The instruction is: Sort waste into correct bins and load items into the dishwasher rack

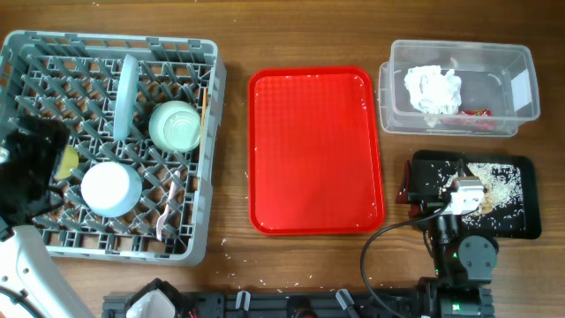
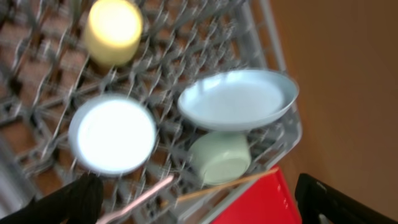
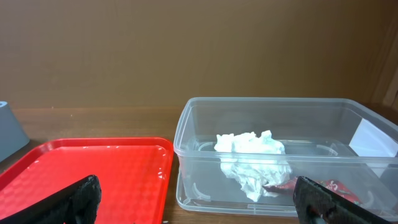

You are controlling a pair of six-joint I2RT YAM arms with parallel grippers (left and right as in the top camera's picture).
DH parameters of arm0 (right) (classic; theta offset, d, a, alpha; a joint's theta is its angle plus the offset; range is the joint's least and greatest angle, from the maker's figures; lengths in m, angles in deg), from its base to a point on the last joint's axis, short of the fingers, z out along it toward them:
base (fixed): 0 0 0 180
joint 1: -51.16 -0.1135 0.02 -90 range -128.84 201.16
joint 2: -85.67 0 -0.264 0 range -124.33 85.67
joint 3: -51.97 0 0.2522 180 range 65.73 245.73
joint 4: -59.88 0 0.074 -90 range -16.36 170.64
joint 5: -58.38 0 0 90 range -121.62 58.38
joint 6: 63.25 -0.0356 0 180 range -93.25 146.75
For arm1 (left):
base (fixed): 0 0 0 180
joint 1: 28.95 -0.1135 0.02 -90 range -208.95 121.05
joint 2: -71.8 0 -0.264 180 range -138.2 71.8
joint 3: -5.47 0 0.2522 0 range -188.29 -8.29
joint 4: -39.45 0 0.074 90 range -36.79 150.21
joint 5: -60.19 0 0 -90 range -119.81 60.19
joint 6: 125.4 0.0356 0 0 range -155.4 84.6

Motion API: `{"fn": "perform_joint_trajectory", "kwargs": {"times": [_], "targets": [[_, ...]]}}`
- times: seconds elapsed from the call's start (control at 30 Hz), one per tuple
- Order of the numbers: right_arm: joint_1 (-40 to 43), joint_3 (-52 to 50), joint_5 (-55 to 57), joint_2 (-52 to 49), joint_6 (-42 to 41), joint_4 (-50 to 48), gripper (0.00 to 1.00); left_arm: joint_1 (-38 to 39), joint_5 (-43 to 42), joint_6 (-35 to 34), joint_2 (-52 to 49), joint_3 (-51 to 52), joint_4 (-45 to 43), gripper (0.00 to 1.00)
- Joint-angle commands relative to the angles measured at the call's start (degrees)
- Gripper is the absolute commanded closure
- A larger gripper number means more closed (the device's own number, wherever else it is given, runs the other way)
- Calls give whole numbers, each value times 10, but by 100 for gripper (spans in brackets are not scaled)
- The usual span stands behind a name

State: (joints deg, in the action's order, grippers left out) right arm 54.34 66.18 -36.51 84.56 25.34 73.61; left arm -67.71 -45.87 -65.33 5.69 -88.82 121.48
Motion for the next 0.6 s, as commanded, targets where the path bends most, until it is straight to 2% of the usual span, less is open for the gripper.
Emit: {"fn": "perform_joint_trajectory", "kwargs": {"times": [0.0,0.07,0.13,0.17,0.2,0.27,0.33,0.47,0.57], "targets": [[-2,-2,6,9,-5,-1,0,33,44,10,6,25,53,0],[-2,-2,6,9,-5,-1,0,105,80,68,38,95,12,0],[-2,-2,6,9,-5,-1,0,197,80,136,98,223,-131,0],[-2,-2,6,9,-4,-1,0,222,80,147,118,263,-180,0],[-2,-2,6,9,-4,-1,0,265,82,150,159,349,-286,0],[-2,-2,6,9,-5,-1,0,314,82,149,231,484,-440,0],[-2,-2,6,9,-5,-1,0,343,78,147,268,565,-524,0],[-2,-2,6,9,-5,-1,0,381,78,148,342,675,-615,0],[-2,-2,6,9,-5,-1,0,386,78,148,425,730,-629,0]]}}
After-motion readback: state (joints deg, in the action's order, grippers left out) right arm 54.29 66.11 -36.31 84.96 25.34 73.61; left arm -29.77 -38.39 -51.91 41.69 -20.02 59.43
